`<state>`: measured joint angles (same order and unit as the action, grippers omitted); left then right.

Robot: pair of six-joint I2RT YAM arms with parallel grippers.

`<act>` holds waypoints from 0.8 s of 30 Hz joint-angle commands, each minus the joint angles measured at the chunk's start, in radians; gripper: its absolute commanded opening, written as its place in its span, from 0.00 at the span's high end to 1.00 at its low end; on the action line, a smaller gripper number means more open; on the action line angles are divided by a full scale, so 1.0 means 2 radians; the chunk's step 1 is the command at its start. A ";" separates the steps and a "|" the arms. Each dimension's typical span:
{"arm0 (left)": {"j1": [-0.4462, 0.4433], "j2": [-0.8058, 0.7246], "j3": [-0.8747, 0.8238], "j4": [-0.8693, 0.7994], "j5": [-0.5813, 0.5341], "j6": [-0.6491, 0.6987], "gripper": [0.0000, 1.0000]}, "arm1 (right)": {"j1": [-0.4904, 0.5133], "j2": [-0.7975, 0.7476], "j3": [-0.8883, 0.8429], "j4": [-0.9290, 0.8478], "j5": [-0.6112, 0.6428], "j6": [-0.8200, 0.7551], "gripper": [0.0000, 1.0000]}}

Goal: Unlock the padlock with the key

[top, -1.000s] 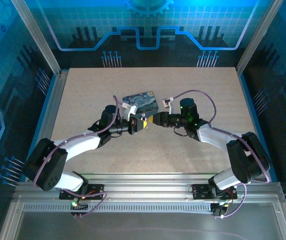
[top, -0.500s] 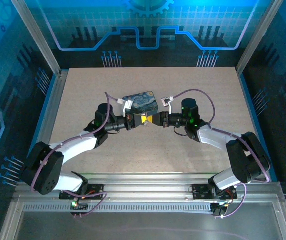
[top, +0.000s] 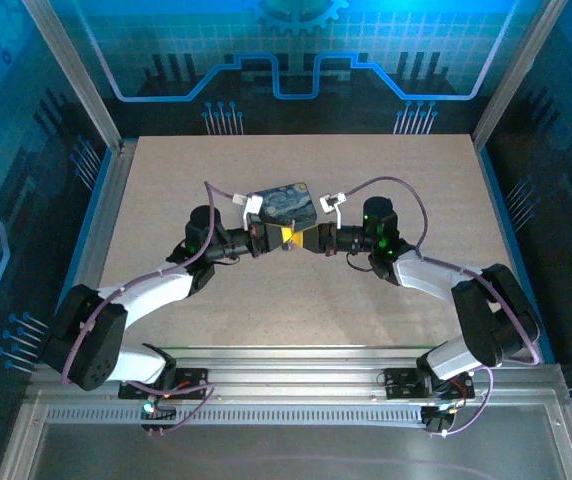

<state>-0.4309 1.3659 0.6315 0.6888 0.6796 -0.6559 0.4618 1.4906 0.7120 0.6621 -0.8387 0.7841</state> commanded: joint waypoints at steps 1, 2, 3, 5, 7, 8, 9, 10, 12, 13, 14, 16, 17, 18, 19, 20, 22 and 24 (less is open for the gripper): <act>0.003 -0.010 -0.005 0.033 0.025 -0.013 1.00 | 0.012 -0.005 0.001 0.027 -0.009 -0.013 0.79; 0.003 -0.010 -0.005 0.034 0.026 -0.015 1.00 | 0.012 -0.008 0.000 0.027 -0.008 -0.015 0.79; 0.003 -0.010 -0.005 0.035 0.030 -0.016 1.00 | 0.013 -0.012 0.000 0.028 -0.009 -0.018 0.79; 0.003 -0.009 -0.003 0.039 0.036 -0.022 1.00 | 0.013 -0.020 0.000 0.026 -0.007 -0.026 0.80; 0.003 -0.007 -0.001 0.045 0.045 -0.028 1.00 | 0.014 -0.032 -0.002 0.026 -0.009 -0.038 0.81; 0.004 -0.006 0.000 0.046 0.048 -0.030 1.00 | 0.015 -0.038 -0.002 0.025 -0.008 -0.045 0.81; 0.004 -0.004 0.002 0.045 0.052 -0.031 1.00 | 0.016 -0.044 -0.003 0.020 -0.007 -0.052 0.81; 0.004 -0.003 0.004 0.043 0.055 -0.033 1.00 | 0.016 -0.051 -0.002 0.014 -0.006 -0.059 0.82; 0.004 -0.001 0.006 0.044 0.058 -0.035 1.00 | 0.016 -0.063 -0.005 0.007 -0.005 -0.071 0.86; 0.004 0.001 0.005 0.045 0.060 -0.037 1.00 | 0.017 -0.070 -0.006 0.003 -0.005 -0.076 0.87; 0.003 0.001 0.005 0.046 0.059 -0.037 1.00 | 0.018 -0.075 -0.007 -0.002 -0.006 -0.081 0.88; 0.003 0.003 0.004 0.046 0.059 -0.039 1.00 | 0.017 -0.085 -0.008 -0.017 -0.006 -0.092 0.91; 0.003 0.004 0.003 0.047 0.059 -0.040 1.00 | 0.017 -0.088 -0.008 -0.023 -0.006 -0.097 0.93; 0.003 0.005 0.003 0.049 0.059 -0.042 1.00 | 0.017 -0.091 -0.008 -0.029 -0.008 -0.101 0.94; 0.003 0.006 0.004 0.050 0.059 -0.044 1.00 | 0.018 -0.093 -0.008 -0.034 -0.009 -0.104 0.95; 0.003 0.006 0.004 0.052 0.059 -0.045 1.00 | 0.018 -0.094 -0.008 -0.037 -0.010 -0.106 0.96; 0.003 0.009 0.005 0.057 0.058 -0.049 1.00 | 0.018 -0.096 -0.008 -0.041 -0.010 -0.110 0.98; 0.003 0.012 0.005 0.060 0.061 -0.053 1.00 | 0.018 -0.096 -0.007 -0.044 -0.008 -0.112 0.99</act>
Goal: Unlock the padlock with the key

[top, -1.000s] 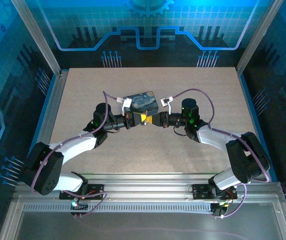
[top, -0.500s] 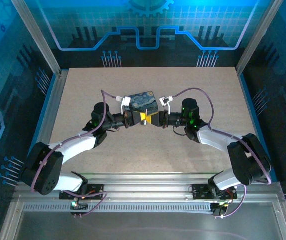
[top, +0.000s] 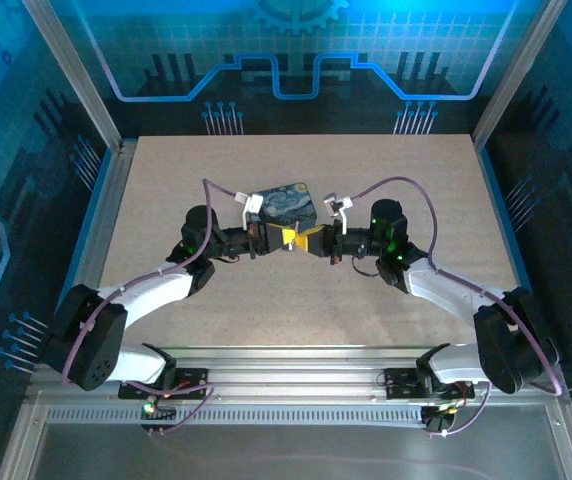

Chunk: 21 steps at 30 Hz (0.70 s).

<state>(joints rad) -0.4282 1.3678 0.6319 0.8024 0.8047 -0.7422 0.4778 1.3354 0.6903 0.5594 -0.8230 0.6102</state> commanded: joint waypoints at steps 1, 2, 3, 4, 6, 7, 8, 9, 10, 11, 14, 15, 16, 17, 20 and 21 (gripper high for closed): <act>0.002 0.011 0.005 0.005 -0.001 -0.012 1.00 | 0.010 -0.018 0.004 0.007 -0.015 -0.025 1.00; 0.001 0.011 0.004 0.005 0.000 -0.013 1.00 | 0.009 -0.018 0.005 0.006 -0.014 -0.026 1.00; 0.001 0.011 0.005 0.004 0.002 -0.012 1.00 | 0.009 -0.016 0.006 0.005 -0.013 -0.026 1.00; 0.001 0.011 0.005 0.001 0.003 -0.011 1.00 | 0.010 -0.016 0.008 0.005 -0.014 -0.026 1.00; 0.001 0.009 0.007 -0.017 0.000 -0.003 0.97 | 0.009 -0.011 0.015 -0.007 -0.014 -0.027 1.00; 0.002 0.006 0.008 -0.027 -0.005 0.003 0.89 | 0.009 -0.005 0.022 -0.021 -0.017 -0.031 1.00; 0.002 0.004 0.008 -0.036 -0.010 0.009 0.83 | 0.010 -0.002 0.026 -0.031 -0.021 -0.033 1.00; 0.003 0.000 0.010 -0.048 -0.014 0.016 0.77 | 0.010 0.002 0.029 -0.041 -0.024 -0.037 1.00; 0.003 -0.004 0.011 -0.060 -0.016 0.022 0.72 | 0.010 0.005 0.032 -0.053 -0.027 -0.043 1.00; 0.004 -0.006 0.014 -0.071 -0.017 0.029 0.71 | 0.009 0.006 0.036 -0.067 -0.029 -0.049 1.00; 0.007 -0.014 0.027 -0.113 -0.011 0.051 0.64 | 0.010 0.008 0.051 -0.128 -0.041 -0.077 1.00; 0.008 -0.017 0.032 -0.131 -0.010 0.061 0.63 | 0.010 0.009 0.059 -0.160 -0.042 -0.090 1.00; 0.007 -0.019 0.036 -0.145 -0.008 0.070 0.61 | 0.010 0.011 0.068 -0.189 -0.045 -0.103 1.00; 0.007 -0.021 0.039 -0.157 -0.008 0.077 0.60 | 0.010 0.012 0.075 -0.214 -0.049 -0.113 1.00; 0.008 -0.024 0.043 -0.176 0.001 0.092 0.57 | 0.009 0.017 0.091 -0.269 -0.052 -0.131 1.00; 0.009 -0.024 0.043 -0.176 0.006 0.095 0.56 | 0.010 0.018 0.092 -0.283 -0.050 -0.134 1.00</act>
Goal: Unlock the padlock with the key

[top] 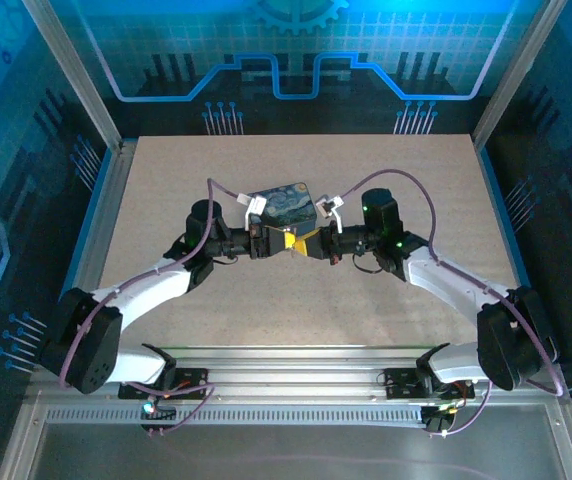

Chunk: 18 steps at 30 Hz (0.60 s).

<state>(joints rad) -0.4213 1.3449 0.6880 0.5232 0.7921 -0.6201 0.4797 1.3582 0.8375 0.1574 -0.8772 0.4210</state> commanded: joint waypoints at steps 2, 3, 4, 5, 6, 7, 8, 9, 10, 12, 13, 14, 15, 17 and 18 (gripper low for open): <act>0.006 -0.012 0.016 -0.041 0.016 0.039 0.56 | 0.007 0.013 0.034 -0.103 -0.027 -0.042 1.00; 0.006 -0.011 0.016 -0.043 0.019 0.041 0.56 | 0.006 0.018 0.039 -0.115 -0.031 -0.045 1.00; 0.005 -0.011 0.017 -0.043 0.021 0.041 0.56 | 0.006 0.021 0.042 -0.124 -0.032 -0.047 1.00; 0.005 -0.009 0.018 -0.043 0.025 0.042 0.56 | 0.006 0.025 0.045 -0.134 -0.032 -0.050 1.00; 0.005 -0.007 0.020 -0.042 0.029 0.041 0.56 | 0.006 0.028 0.048 -0.144 -0.028 -0.052 1.00; 0.006 -0.005 0.021 -0.042 0.033 0.041 0.55 | 0.005 0.030 0.050 -0.150 -0.027 -0.054 1.00; 0.006 -0.003 0.021 -0.040 0.036 0.041 0.55 | 0.004 0.032 0.051 -0.154 -0.027 -0.054 1.00; 0.005 -0.003 0.022 -0.039 0.038 0.040 0.55 | 0.003 0.034 0.052 -0.158 -0.027 -0.054 1.00; 0.005 -0.002 0.021 -0.038 0.038 0.040 0.55 | 0.003 0.035 0.052 -0.161 -0.027 -0.055 1.00; 0.006 0.000 0.022 -0.036 0.041 0.039 0.56 | 0.002 0.040 0.057 -0.174 -0.027 -0.060 1.00; 0.006 0.001 0.023 -0.035 0.043 0.039 0.56 | 0.001 0.043 0.060 -0.178 -0.028 -0.062 1.00; 0.005 0.004 0.023 -0.034 0.047 0.038 0.56 | 0.002 0.045 0.062 -0.182 -0.030 -0.064 1.00; 0.006 0.006 0.025 -0.034 0.049 0.038 0.56 | 0.002 0.048 0.065 -0.184 -0.032 -0.063 1.00; 0.006 0.010 0.024 -0.034 0.050 0.038 0.56 | 0.001 0.052 0.067 -0.185 -0.035 -0.062 1.00; 0.005 0.013 0.024 -0.035 0.050 0.038 0.56 | 0.002 0.054 0.069 -0.184 -0.038 -0.062 1.00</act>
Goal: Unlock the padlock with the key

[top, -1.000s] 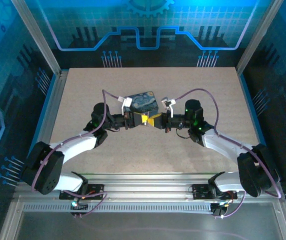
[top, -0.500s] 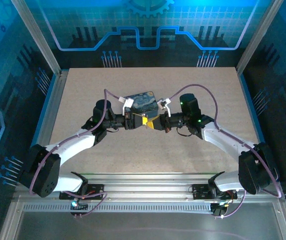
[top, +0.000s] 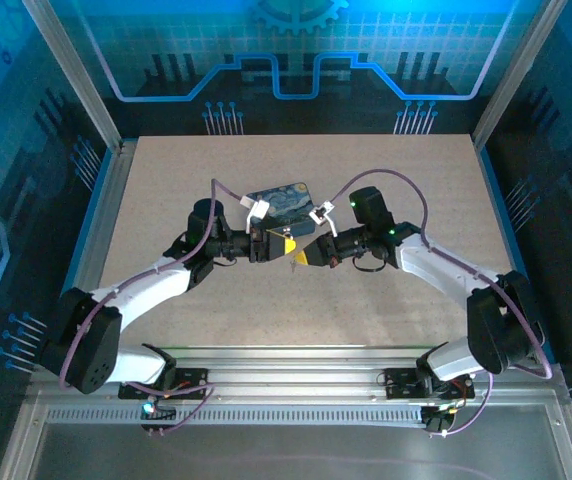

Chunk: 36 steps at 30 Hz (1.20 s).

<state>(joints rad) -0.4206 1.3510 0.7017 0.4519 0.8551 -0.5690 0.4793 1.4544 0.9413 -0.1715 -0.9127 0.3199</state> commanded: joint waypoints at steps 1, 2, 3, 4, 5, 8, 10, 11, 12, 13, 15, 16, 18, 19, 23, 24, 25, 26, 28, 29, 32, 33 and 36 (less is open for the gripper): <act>0.005 0.012 0.018 0.001 0.017 0.013 0.56 | 0.002 0.007 0.018 -0.019 -0.024 -0.010 1.00; 0.005 0.015 0.018 -0.001 0.015 0.014 0.56 | 0.002 0.007 0.018 -0.017 -0.025 -0.010 1.00; 0.005 0.018 0.018 -0.004 0.012 0.016 0.56 | 0.002 0.007 0.019 -0.017 -0.024 -0.010 1.00; 0.005 0.019 0.019 -0.004 0.011 0.017 0.56 | 0.002 0.007 0.019 -0.018 -0.025 -0.010 1.00; 0.005 0.021 0.019 -0.004 0.010 0.017 0.56 | 0.003 0.007 0.019 -0.018 -0.026 -0.010 1.00; 0.005 0.026 0.022 -0.002 0.010 0.017 0.57 | 0.003 0.011 0.021 -0.019 -0.026 -0.011 1.00; 0.005 0.029 0.024 0.001 0.012 0.014 0.61 | 0.004 0.017 0.023 -0.020 -0.028 -0.010 1.00; 0.005 0.030 0.025 0.001 0.014 0.014 0.64 | 0.005 0.021 0.025 -0.021 -0.028 -0.010 1.00; 0.005 0.031 0.026 0.003 0.015 0.012 0.67 | 0.006 0.024 0.027 -0.022 -0.027 -0.010 1.00; 0.005 0.032 0.026 0.003 0.016 0.012 0.69 | 0.006 0.027 0.028 -0.023 -0.028 -0.010 1.00; 0.005 0.034 0.026 0.005 0.017 0.011 0.74 | 0.007 0.031 0.030 -0.022 -0.028 -0.010 1.00; 0.005 0.034 0.026 0.007 0.017 0.010 0.76 | 0.006 0.032 0.031 -0.023 -0.028 -0.010 1.00; 0.005 0.035 0.025 0.007 0.018 0.009 0.83 | 0.006 0.032 0.032 -0.024 -0.028 -0.010 1.00; 0.005 0.035 0.024 0.007 0.019 0.010 0.85 | 0.007 0.032 0.031 -0.023 -0.029 -0.010 1.00; 0.005 0.039 0.022 0.008 0.020 0.011 0.92 | 0.006 0.034 0.031 -0.022 -0.030 -0.010 1.00; 0.005 0.040 0.022 0.007 0.020 0.010 0.95 | 0.006 0.034 0.031 -0.022 -0.030 -0.010 1.00; 0.005 0.040 0.022 0.007 0.019 0.011 0.97 | 0.006 0.034 0.031 -0.022 -0.029 -0.010 1.00; 0.005 0.040 0.022 0.007 0.020 0.011 0.99 | 0.005 0.033 0.032 -0.021 -0.030 -0.010 1.00; 0.005 0.042 0.022 0.008 0.019 0.010 1.00 | 0.005 0.033 0.030 -0.022 -0.030 -0.010 1.00; 0.005 0.042 0.021 0.010 0.015 0.010 1.00 | 0.004 0.032 0.030 -0.023 -0.030 -0.010 1.00; 0.005 0.041 0.017 0.012 -0.016 0.006 1.00 | 0.000 0.027 0.024 -0.017 -0.034 -0.009 0.95; 0.006 0.041 0.015 0.019 -0.029 0.001 1.00 | -0.003 0.024 0.020 -0.010 -0.036 -0.006 0.91; 0.006 0.048 0.010 0.051 -0.065 -0.025 1.00 | -0.017 0.014 -0.004 0.032 -0.038 0.028 0.75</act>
<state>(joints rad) -0.4160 1.4269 0.7250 0.4721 0.8101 -0.5846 0.4694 1.5105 0.9646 -0.1764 -0.9554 0.3374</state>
